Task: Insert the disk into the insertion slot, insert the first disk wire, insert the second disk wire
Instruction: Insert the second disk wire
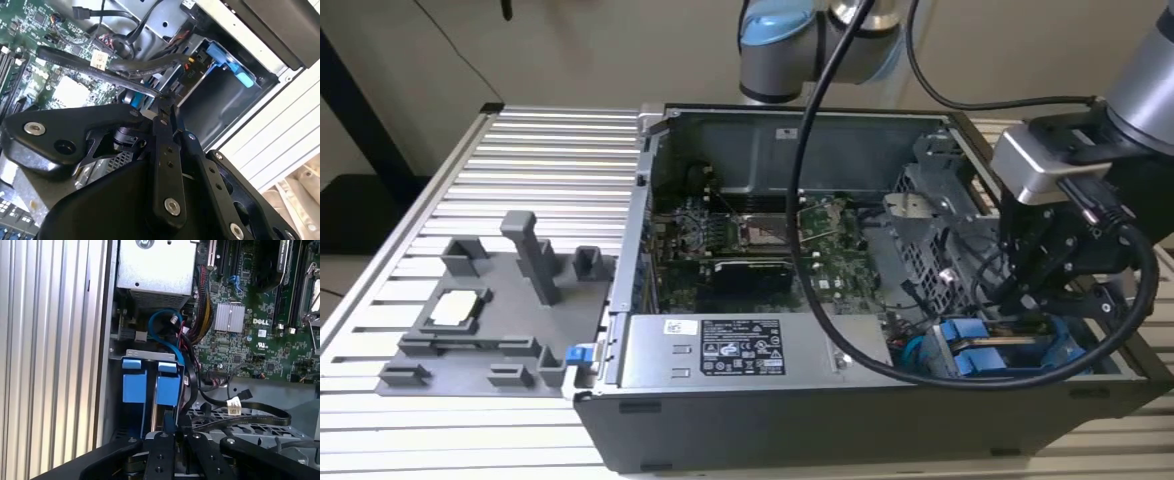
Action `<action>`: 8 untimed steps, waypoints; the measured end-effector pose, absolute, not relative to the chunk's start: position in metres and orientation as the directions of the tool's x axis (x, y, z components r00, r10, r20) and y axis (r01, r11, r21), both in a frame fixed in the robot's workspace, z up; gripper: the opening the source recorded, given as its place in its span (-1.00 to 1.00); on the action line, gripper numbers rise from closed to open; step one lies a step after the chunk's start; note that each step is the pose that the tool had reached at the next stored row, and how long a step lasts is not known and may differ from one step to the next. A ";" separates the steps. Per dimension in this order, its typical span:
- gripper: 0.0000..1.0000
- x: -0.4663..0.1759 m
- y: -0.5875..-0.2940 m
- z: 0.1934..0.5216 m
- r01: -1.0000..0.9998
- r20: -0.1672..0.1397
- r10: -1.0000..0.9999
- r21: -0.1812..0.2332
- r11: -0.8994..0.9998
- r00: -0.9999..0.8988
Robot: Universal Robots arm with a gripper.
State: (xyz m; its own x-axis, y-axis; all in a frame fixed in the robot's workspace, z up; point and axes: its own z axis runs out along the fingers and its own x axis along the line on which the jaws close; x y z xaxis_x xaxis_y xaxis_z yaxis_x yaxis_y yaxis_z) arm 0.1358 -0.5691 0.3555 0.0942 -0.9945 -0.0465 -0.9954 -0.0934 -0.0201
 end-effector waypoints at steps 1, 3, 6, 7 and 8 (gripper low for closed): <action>-0.68 0.137 -0.570 0.355 -0.995 -0.047 -0.995 -0.020 -0.093 0.093; -0.68 0.137 -0.571 0.353 -0.996 -0.047 -0.995 -0.020 -0.087 0.088; -0.68 0.137 -0.572 0.353 -0.997 -0.047 -0.996 -0.020 -0.075 0.076; -0.68 0.137 -0.572 0.353 -0.997 -0.047 -0.996 -0.020 -0.075 0.076; -0.68 0.137 -0.572 0.353 -0.997 -0.047 -0.996 -0.020 -0.075 0.076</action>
State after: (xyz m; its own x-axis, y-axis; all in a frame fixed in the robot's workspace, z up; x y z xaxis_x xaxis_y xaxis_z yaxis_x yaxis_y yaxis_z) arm 0.1370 -0.5720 0.3526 0.0763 -0.9960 -0.0467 -0.9970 -0.0754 -0.0201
